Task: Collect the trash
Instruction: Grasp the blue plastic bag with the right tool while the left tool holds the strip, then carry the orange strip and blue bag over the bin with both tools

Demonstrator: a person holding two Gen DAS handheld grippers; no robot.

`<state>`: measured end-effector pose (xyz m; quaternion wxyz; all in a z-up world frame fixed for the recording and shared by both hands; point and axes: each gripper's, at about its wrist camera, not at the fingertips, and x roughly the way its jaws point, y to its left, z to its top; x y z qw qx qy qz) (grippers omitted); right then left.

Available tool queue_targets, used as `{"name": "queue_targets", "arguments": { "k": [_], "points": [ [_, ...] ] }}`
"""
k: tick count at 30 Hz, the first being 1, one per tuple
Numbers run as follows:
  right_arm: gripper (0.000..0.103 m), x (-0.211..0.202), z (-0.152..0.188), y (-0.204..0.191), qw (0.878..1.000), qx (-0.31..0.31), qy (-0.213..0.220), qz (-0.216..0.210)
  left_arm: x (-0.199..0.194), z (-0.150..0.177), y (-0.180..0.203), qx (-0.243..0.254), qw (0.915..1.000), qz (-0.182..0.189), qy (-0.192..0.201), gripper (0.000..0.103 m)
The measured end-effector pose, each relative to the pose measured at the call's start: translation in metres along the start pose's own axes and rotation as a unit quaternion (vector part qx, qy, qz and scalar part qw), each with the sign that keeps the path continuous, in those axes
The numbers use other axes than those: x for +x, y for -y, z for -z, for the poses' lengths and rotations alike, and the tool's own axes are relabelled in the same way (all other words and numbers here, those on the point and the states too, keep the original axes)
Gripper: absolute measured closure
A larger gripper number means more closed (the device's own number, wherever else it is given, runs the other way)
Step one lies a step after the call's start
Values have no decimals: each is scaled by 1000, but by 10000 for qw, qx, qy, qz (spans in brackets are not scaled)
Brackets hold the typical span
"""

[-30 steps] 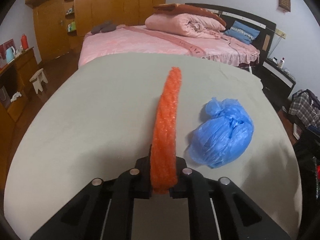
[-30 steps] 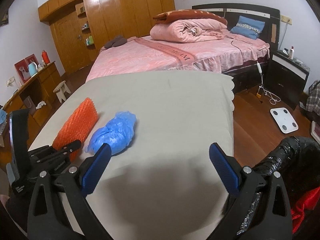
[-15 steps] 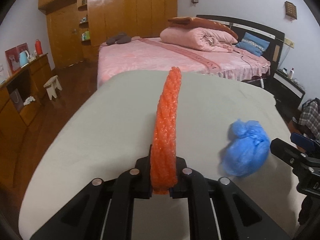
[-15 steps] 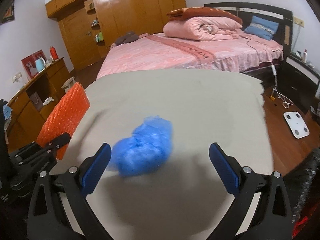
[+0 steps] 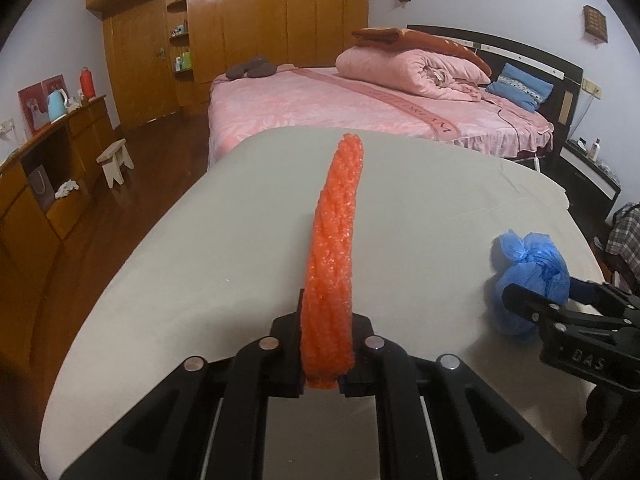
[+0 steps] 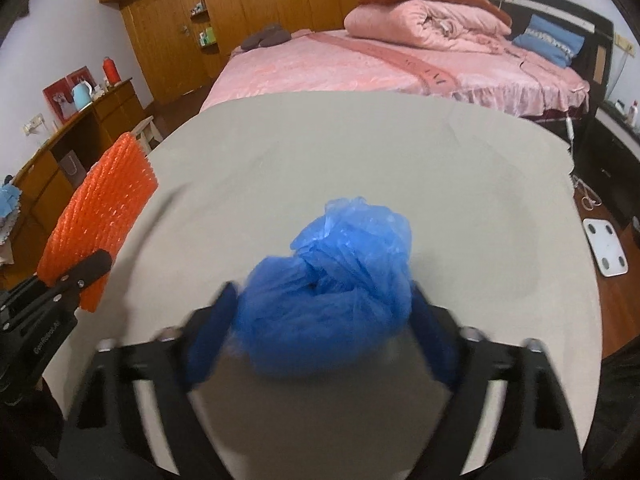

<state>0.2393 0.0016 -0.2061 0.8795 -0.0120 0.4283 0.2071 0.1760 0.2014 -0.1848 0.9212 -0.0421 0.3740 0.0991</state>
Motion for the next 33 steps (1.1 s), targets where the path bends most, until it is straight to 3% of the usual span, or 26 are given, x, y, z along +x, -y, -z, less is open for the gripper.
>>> {"name": "queue_targets", "arguments": {
  "k": [4,11,33],
  "points": [
    [41,-1,1,-2,9999,-83,-40,-93,0,1,0,-6,10000,13,-6,92],
    [43,-14,3,3,9999,-30,26,-164,-5,1,0,17,10000,44,39,92],
    [42,-159,7,39,9950,201,973,-145,-94,-20,64,357,9970,493,475,92]
  ]
}}
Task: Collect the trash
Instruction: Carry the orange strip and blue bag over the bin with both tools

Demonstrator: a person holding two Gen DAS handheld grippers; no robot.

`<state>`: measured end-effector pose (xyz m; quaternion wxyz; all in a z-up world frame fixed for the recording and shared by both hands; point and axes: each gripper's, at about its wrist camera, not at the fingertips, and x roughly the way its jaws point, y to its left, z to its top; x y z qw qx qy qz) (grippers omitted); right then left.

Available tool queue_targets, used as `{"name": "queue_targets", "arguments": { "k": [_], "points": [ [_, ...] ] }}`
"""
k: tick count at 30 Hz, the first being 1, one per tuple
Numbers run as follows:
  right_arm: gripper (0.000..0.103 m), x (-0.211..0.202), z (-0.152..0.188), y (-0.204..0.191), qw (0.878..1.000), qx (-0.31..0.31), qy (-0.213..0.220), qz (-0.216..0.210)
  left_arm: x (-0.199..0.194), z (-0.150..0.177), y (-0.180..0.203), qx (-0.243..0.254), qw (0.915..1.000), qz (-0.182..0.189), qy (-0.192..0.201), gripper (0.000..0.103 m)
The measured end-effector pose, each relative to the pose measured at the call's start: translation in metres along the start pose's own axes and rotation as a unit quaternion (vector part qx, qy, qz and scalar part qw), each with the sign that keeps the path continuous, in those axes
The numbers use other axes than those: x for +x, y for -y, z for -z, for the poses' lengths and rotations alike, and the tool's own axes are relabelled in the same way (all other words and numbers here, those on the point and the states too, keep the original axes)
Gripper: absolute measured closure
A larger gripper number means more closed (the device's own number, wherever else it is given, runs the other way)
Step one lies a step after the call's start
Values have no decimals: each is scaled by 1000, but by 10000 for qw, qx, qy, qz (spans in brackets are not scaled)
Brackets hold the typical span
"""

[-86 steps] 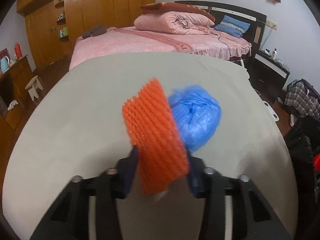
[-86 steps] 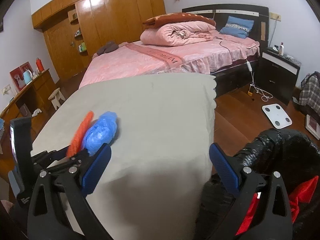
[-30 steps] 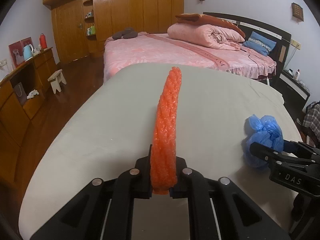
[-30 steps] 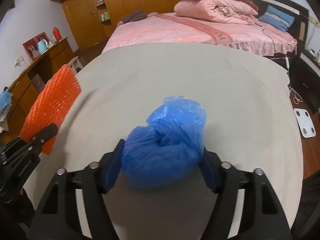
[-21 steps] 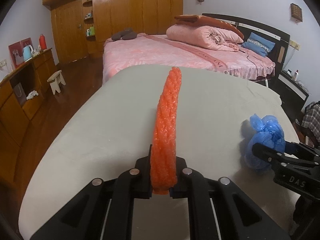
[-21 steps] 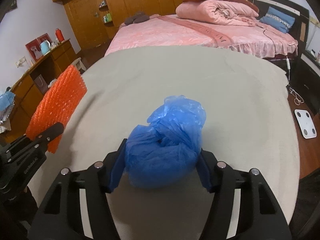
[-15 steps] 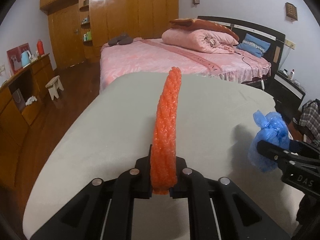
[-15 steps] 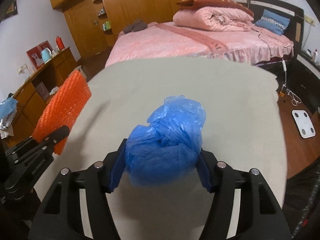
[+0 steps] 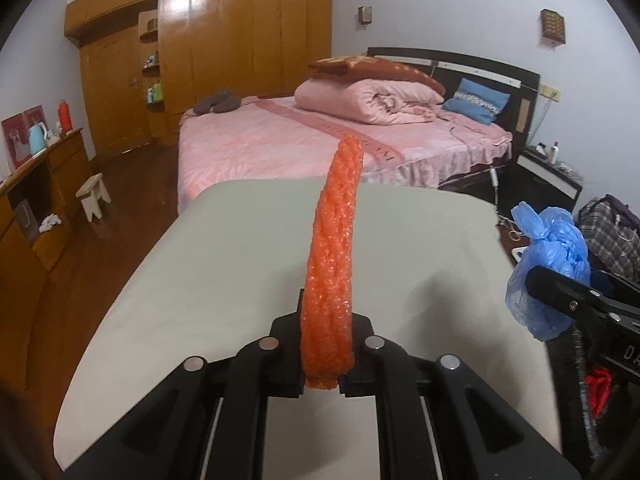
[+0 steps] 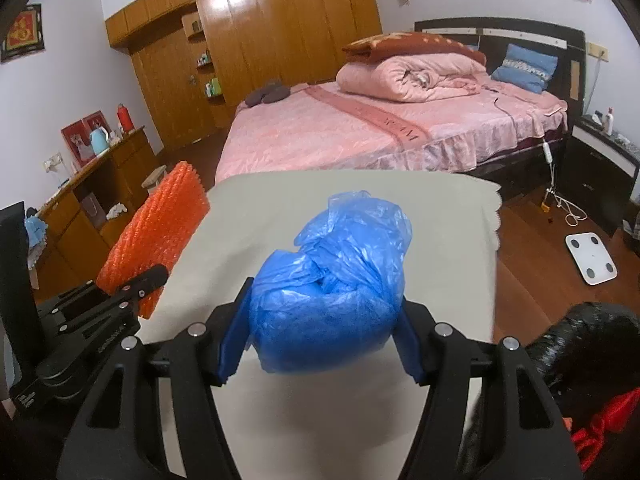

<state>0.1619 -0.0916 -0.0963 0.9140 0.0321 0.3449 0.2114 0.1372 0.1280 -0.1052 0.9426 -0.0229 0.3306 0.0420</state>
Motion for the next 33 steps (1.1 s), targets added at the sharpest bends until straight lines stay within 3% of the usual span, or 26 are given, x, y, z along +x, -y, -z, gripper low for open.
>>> {"name": "queue_targets", "arguments": {
  "k": [20,33],
  "points": [
    [42,-116,12,34,9977,111,597,310,-72,-6,80,423,9959,726,327,92],
    [41,-172,31,66,9935,250,888,667,-108,-9,135,786,9874,1237,588,92]
  ]
}}
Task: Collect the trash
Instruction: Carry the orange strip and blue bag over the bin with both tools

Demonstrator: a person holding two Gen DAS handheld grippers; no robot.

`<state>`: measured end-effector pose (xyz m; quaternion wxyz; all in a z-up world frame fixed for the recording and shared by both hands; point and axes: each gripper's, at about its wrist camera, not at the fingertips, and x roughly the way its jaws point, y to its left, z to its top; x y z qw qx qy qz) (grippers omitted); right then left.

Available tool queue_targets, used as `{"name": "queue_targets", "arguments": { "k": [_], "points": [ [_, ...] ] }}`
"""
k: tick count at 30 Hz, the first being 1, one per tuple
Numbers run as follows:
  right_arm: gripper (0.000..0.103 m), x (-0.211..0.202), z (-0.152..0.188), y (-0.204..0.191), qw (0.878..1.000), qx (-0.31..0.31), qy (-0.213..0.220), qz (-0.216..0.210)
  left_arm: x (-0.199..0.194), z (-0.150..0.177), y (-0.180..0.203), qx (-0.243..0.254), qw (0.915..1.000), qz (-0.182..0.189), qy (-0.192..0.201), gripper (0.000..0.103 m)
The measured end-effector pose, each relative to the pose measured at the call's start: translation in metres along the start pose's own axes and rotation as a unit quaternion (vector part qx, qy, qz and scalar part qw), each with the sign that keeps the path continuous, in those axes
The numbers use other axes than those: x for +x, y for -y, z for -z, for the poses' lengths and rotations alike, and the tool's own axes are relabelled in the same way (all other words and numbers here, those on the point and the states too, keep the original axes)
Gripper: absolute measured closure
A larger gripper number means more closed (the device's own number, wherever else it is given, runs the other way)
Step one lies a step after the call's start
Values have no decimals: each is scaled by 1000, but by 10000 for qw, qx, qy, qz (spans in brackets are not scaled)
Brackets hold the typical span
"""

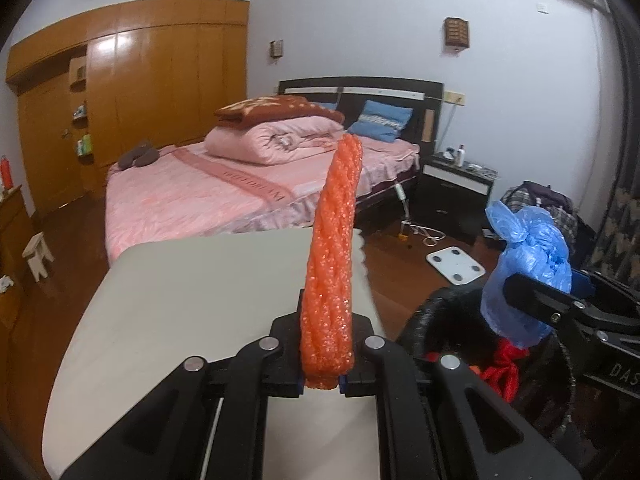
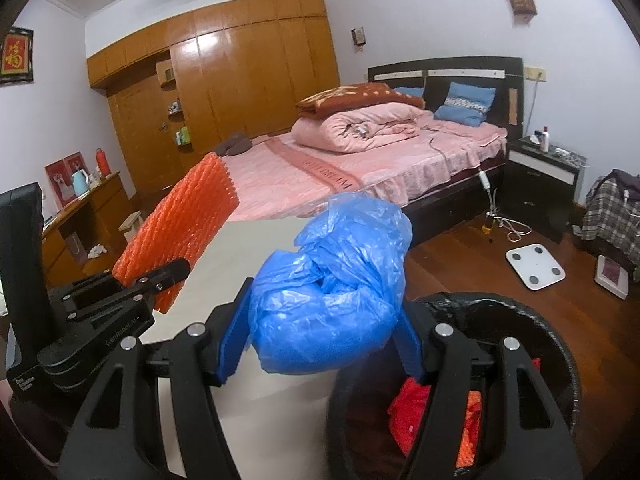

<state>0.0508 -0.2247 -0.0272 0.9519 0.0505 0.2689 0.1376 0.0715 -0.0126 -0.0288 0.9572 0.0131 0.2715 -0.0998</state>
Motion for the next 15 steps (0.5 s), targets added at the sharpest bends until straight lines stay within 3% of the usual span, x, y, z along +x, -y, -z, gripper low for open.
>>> {"name": "queue_targets", "arguments": {
  "k": [15],
  "points": [
    [41,-41,13,45,9980,284,211,517,-6,-7,64,461,9971,603,108,92]
  ]
}}
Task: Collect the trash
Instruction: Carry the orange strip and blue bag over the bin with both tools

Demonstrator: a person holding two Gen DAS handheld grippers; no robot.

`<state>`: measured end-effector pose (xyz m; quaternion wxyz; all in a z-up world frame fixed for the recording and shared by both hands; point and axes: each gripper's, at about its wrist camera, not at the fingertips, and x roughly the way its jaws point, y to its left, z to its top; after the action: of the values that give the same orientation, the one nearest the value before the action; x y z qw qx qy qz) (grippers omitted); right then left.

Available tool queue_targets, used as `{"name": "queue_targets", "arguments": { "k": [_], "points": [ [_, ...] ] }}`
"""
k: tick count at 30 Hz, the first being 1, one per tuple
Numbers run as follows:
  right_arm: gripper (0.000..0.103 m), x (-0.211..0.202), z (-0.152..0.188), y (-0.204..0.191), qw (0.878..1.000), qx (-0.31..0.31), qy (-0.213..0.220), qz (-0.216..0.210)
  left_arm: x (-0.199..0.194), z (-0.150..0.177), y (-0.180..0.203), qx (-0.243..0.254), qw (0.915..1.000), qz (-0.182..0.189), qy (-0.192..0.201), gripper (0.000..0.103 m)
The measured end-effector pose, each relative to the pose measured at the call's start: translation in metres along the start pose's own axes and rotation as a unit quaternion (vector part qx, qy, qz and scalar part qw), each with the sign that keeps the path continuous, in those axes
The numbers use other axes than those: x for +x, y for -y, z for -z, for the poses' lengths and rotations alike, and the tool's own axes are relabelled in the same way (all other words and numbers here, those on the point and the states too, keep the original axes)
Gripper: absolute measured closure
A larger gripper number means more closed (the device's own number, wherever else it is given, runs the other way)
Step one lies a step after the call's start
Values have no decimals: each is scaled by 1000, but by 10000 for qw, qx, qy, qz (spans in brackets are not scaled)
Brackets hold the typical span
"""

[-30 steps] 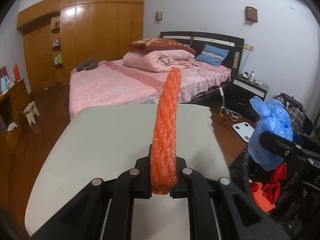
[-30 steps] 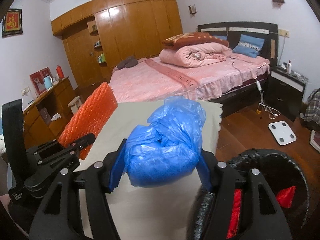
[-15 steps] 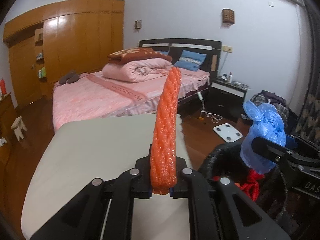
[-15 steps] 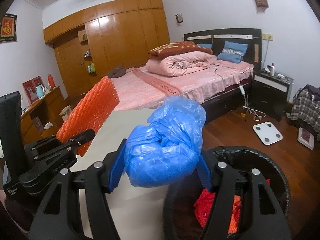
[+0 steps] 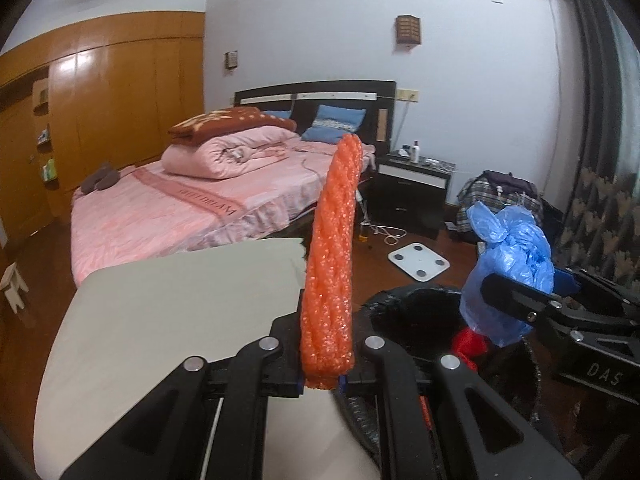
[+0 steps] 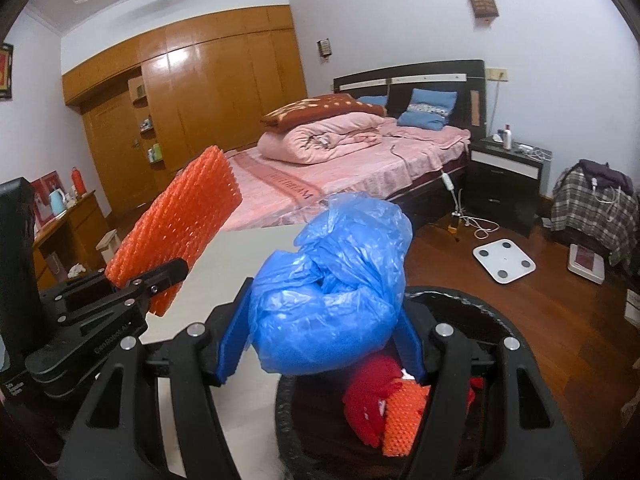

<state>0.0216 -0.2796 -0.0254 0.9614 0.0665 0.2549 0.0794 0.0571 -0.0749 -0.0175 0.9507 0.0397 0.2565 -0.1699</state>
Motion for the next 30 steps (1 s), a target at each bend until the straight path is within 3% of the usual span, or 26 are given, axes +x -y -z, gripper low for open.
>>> {"name": "queue_targets", "arguments": {
  "k": [30],
  "points": [
    [41,-32,28,69,9950,357,-21,930,34,-4,93,634,9937,926,-25,92]
  ]
}}
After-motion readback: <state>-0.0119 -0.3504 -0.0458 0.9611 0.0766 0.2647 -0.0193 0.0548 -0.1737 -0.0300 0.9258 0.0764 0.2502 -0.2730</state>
